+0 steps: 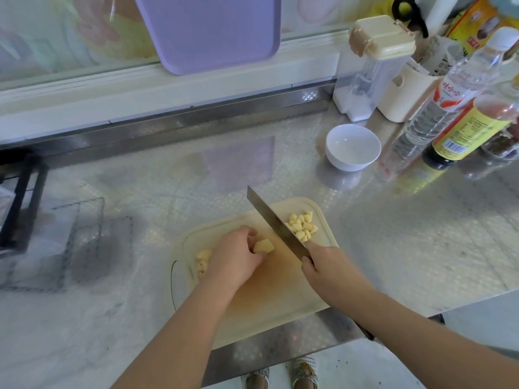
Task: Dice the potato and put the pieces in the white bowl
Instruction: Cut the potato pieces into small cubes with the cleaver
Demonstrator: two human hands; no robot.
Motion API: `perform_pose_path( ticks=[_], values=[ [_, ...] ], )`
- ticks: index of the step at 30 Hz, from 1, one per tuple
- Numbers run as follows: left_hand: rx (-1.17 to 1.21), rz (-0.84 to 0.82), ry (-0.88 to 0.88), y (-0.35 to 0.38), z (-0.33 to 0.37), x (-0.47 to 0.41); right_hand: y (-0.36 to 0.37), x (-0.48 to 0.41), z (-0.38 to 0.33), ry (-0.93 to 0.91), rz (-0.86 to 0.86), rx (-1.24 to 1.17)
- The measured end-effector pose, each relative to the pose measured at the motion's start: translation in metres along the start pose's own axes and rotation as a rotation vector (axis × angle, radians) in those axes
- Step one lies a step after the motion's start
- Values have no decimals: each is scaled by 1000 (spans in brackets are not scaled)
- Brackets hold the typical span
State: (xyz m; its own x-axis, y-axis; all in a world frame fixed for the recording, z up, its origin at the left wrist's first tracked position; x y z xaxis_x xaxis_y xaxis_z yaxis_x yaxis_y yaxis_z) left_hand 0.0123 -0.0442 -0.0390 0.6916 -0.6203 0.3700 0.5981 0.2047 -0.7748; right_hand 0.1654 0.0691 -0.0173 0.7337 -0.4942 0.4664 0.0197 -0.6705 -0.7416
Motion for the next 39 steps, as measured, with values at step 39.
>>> perform_pose_path(
  ticks=[39],
  values=[
    [103, 46, -93, 13, 4, 9, 23, -6, 8, 74, -47, -27]
  ],
)
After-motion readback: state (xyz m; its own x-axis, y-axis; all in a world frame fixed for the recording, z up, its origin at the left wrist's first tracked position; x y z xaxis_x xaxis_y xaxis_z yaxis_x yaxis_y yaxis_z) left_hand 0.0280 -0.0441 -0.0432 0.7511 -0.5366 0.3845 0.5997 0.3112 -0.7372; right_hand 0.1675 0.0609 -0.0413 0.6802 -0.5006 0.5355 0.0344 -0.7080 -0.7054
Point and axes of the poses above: each hand's wrist, its own x-axis away from the middle knuckle, its own y-axis out of the palm, z = x × y, the point moved 4 cm from there along -x, towards the middle knuckle, and after that the axes turned 3 degrees about -x, right-handed, at the moved point
